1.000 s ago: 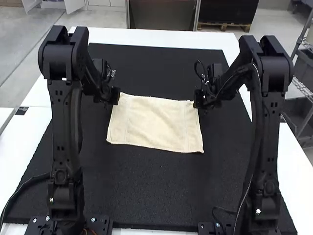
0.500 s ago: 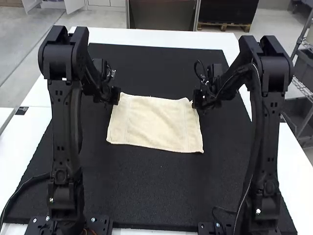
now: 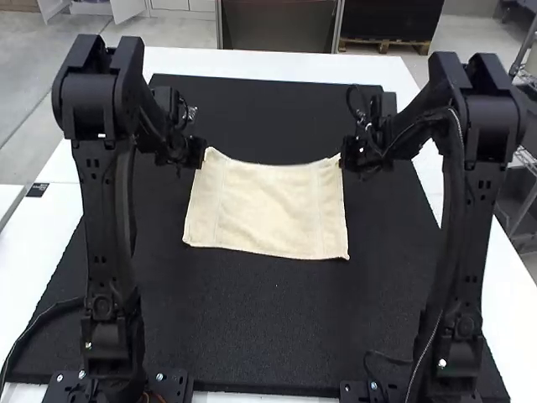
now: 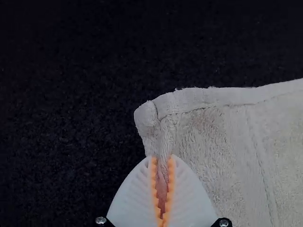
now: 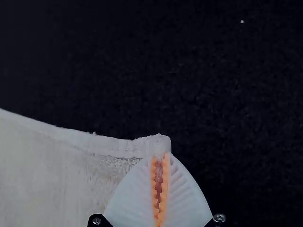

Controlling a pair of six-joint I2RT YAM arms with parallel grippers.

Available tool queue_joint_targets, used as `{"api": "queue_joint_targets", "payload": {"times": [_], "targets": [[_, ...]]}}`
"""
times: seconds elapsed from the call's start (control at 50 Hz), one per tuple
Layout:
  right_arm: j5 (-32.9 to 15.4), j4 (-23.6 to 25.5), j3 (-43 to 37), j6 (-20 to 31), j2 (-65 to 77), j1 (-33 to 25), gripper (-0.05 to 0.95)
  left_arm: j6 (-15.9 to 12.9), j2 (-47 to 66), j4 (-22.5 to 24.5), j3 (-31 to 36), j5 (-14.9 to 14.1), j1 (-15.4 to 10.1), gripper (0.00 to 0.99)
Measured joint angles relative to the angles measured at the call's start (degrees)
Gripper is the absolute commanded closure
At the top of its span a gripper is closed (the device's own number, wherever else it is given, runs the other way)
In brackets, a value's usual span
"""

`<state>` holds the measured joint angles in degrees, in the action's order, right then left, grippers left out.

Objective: Fold the towel.

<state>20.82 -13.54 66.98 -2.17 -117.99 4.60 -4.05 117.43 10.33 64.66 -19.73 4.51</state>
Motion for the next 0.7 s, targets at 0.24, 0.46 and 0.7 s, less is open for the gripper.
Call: {"api": "queue_joint_targets", "payload": {"times": [0.24,0.46,0.7], "targets": [[1.42,4.37,-1.29,0.0,3.21,-0.17,0.92,-1.01,-2.56,-3.15,-3.08,-0.74,0.46,0.979],[3.45,8.07,-3.89,0.0,8.17,-0.17,0.92,-2.8,-7.48,-6.51,-5.7,-1.75,2.34,0.979],[5.07,11.08,-7.06,0.04,13.44,-0.24,0.92,-4.74,-12.46,-9.73,-8.7,-2.93,4.07,0.979]]}}
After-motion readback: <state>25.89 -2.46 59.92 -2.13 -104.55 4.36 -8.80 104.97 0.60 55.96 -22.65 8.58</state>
